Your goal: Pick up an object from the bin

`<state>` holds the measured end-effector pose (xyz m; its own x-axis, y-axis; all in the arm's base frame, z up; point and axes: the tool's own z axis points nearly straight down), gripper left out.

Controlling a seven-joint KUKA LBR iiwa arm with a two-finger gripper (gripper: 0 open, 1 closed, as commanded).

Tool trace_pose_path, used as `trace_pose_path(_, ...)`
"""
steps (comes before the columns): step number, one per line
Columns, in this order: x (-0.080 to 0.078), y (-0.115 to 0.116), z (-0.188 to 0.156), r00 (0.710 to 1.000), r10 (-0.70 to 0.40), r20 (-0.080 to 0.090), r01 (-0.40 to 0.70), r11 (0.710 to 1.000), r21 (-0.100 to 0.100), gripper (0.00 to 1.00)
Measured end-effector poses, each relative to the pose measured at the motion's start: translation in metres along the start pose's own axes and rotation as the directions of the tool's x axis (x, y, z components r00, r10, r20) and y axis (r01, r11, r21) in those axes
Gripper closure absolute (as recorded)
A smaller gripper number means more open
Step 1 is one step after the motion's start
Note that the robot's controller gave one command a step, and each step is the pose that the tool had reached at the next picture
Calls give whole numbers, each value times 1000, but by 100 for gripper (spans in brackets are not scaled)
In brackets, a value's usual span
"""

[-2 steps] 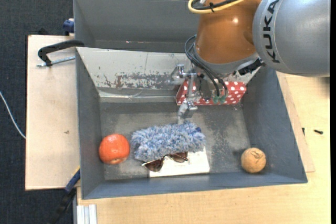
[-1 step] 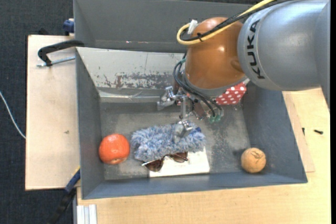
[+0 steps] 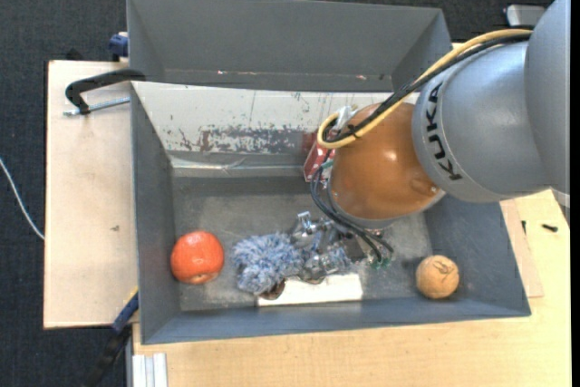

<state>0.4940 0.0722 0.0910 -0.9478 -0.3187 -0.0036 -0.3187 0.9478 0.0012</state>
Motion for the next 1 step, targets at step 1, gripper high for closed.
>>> trace_pose_path(1, 0, 0, 0, 1000, 0, 0, 0, 1000, 0, 100)
